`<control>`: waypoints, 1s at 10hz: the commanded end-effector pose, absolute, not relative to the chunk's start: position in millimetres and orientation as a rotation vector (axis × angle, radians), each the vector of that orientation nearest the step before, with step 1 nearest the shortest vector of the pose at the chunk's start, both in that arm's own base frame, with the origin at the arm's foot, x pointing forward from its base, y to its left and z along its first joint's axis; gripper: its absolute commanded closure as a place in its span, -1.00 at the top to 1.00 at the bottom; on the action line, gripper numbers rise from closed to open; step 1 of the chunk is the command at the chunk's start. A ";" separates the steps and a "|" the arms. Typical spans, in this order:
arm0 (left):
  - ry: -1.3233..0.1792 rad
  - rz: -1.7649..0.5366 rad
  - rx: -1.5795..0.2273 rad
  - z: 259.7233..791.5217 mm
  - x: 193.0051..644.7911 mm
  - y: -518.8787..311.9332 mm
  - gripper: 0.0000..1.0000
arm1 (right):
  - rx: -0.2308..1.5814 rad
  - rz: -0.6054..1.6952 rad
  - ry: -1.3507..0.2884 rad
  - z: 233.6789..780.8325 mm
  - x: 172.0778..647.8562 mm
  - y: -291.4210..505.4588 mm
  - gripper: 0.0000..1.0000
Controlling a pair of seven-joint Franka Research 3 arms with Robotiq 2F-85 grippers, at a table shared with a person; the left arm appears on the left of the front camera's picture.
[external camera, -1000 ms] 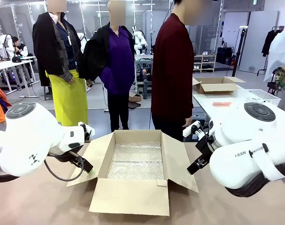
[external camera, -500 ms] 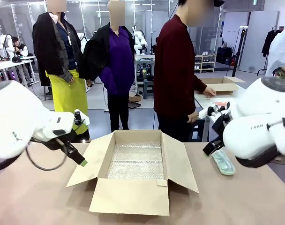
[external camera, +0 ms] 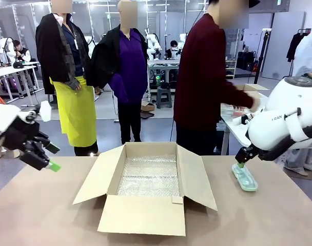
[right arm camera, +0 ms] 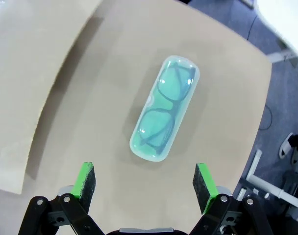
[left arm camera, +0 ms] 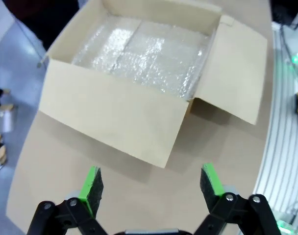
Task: Pack the glasses set securely to prepare it for shipping.
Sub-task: Place the Glasses case inside the Package Box.
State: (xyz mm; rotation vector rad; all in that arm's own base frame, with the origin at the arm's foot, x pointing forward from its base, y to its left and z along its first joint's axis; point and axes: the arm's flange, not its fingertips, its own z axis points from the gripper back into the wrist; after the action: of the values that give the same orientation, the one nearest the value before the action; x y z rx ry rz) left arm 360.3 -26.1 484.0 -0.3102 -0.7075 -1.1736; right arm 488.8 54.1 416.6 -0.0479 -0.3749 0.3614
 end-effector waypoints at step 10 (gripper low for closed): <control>-0.729 -1.169 -0.352 480.1 360.4 -14.8 1.00 | -0.069 0.255 -0.333 358.9 540.0 31.3 1.00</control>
State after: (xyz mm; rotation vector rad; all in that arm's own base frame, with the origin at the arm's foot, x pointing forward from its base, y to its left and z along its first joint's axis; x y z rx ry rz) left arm 358.9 -16.9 480.1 -0.3310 -0.7193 -1.1449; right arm 542.6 31.5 353.8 -0.0696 -0.3352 0.2575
